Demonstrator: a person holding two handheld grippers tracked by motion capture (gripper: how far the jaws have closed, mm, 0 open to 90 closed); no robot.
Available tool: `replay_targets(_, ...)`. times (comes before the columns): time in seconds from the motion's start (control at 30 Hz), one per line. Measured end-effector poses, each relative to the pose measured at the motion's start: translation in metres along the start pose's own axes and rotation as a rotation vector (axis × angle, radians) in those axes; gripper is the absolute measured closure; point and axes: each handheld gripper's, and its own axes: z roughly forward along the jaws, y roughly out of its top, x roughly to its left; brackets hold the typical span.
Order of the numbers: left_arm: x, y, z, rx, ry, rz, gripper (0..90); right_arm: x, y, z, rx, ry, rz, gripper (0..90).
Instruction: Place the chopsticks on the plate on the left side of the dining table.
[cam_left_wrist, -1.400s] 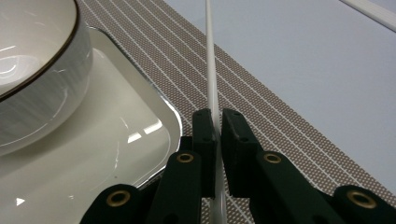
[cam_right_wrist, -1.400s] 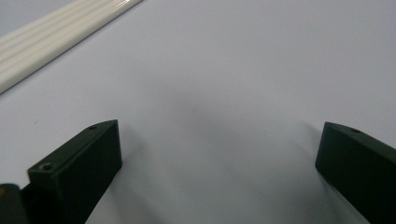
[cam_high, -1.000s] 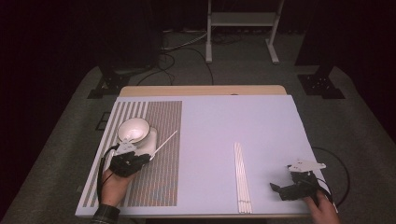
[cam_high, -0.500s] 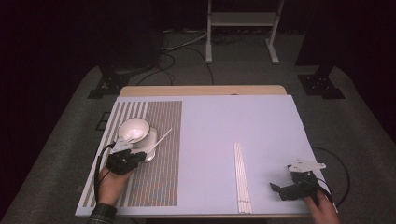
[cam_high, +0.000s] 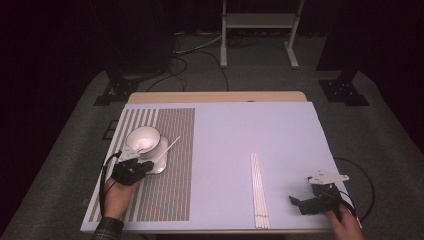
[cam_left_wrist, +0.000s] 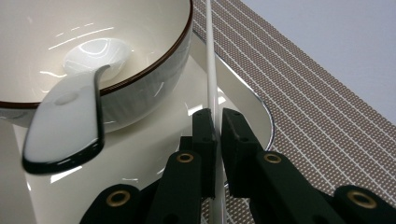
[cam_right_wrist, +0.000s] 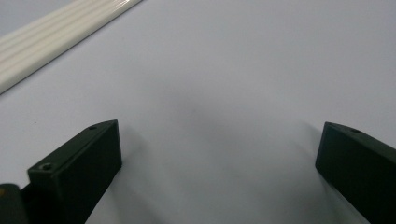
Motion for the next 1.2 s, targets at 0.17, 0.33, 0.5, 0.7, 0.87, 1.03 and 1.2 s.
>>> replay_targets(0.17,0.001,-0.001,0.000,0.006,0.010,0.001,84.3,0.000,0.000,0.000,0.000,0.000,0.000,0.0)
replay_targets(0.33,0.003,-0.001,0.000,0.007,0.017,-0.003,84.1,0.000,0.000,0.000,0.000,0.000,0.000,0.0)
replay_targets(0.5,0.005,-0.002,-0.001,0.005,0.029,-0.003,83.9,0.000,0.000,0.000,0.000,0.000,-0.001,0.0)
replay_targets(0.7,0.007,-0.003,-0.002,0.000,0.037,-0.009,83.6,0.000,0.000,0.000,0.000,0.000,-0.001,0.0)
replay_targets(0.87,0.008,-0.003,-0.003,-0.008,0.044,-0.014,81.4,0.000,0.000,0.000,-0.001,0.000,0.000,0.0)
replay_targets(1.03,0.005,-0.003,-0.006,-0.014,0.047,-0.005,75.2,0.000,0.000,0.000,-0.001,0.000,-0.002,0.0)
replay_targets(1.2,-0.001,-0.002,-0.012,-0.041,0.048,-0.002,74.7,0.000,0.000,0.000,-0.001,-0.001,-0.002,0.0)
